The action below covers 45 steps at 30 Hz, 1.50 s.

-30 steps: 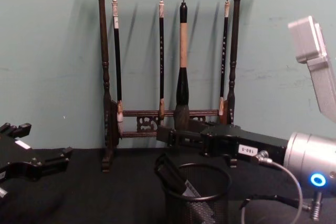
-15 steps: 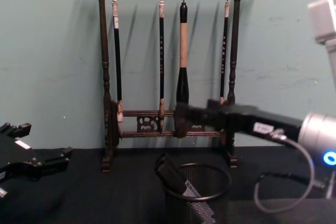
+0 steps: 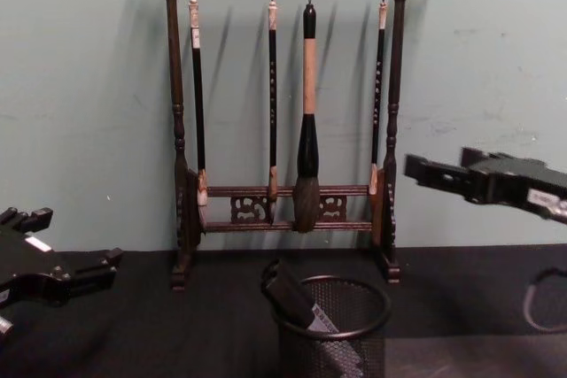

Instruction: Pick up the water-based marker from the table and place it into the pen holder.

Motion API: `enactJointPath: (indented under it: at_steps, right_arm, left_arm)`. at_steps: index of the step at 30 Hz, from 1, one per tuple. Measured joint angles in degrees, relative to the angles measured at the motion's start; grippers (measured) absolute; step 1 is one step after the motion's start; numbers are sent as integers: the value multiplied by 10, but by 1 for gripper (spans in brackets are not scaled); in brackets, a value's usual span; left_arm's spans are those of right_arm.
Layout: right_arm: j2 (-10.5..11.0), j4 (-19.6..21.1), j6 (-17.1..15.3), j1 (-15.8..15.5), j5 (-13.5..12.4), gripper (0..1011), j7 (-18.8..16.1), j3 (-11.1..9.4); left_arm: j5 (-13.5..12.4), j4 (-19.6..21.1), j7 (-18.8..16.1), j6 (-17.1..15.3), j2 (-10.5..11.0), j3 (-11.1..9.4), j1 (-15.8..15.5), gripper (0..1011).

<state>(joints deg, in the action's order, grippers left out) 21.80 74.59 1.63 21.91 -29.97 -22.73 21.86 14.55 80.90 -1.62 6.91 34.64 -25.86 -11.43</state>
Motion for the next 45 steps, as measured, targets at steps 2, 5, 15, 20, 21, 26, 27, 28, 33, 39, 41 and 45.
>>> enactJointPath:
  at_steps: [2,5,15,20,21,26,27,28,33,39,41,45]
  right_arm:
    - [4,1,1,-7,7,1000,8,-6]
    - [10,1,7,-19,26,1000,19,-12]
    - [16,-9,30,-44,74,1000,34,-16]
    - [13,-18,38,-58,98,1002,36,-17]
    - [13,-18,38,-58,98,1000,36,-17]
    - [9,-26,37,-62,109,1000,35,-16]
    - [8,-29,36,-63,112,1000,33,-17]
    - [7,-31,35,-64,114,1000,32,-17]
    - [1,-39,30,-64,122,1000,27,-18]
    - [-6,-47,27,-61,128,1000,24,-20]
    - [-6,-47,27,-61,128,1000,24,-20]
    - [-5,-46,27,-61,128,1000,24,-20]
  left_arm:
    - [0,0,0,0,0,0,0,1001]
    - [0,0,0,0,0,0,0,1001]
    - [0,0,0,0,0,0,0,1001]
    - [0,0,0,0,0,0,0,1001]
    - [0,0,0,0,0,0,0,1001]
    - [0,0,0,0,0,0,0,1001]
    - [0,0,0,0,0,0,0,1001]
    - [0,0,0,0,0,0,0,1001]
    - [0,0,0,0,0,0,0,1001]
    - [0,0,0,0,0,0,0,1001]
    - [0,0,0,0,0,0,0,1001]
    - [0,0,0,0,0,0,0,1001]
